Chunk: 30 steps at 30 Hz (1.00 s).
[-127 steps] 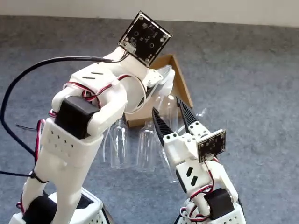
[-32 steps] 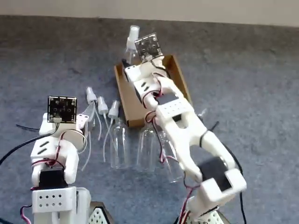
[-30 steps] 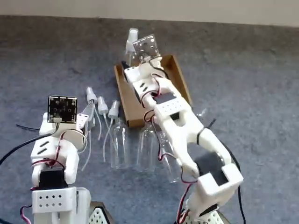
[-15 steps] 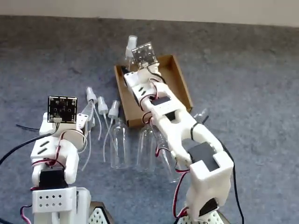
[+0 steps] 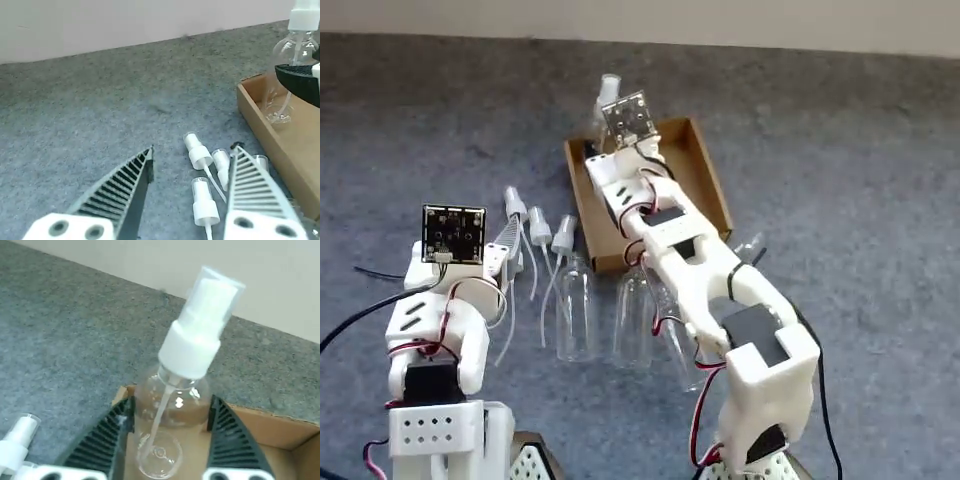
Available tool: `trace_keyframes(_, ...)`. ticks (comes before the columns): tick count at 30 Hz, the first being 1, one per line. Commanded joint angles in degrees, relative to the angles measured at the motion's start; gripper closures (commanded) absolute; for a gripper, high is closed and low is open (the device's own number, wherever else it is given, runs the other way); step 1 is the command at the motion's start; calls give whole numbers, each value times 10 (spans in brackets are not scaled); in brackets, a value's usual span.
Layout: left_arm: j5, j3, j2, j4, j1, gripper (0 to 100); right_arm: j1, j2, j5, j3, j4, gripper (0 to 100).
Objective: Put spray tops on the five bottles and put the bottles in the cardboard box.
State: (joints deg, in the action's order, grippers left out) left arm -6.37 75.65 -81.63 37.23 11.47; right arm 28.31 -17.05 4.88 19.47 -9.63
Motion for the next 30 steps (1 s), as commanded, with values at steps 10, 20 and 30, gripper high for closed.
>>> trace_keyframes(10, 4, -1, -9, -14, 7, 779, 36, 11, 60, -42, 35, 842)
trace_keyframes(20, 4, -1, -9, -13, 7, 779, 34, 11, 60, -43, 51, 805)
trace_keyframes(30, 4, 0, -9, -13, 7, 779, 36, 13, 62, -44, 51, 752)
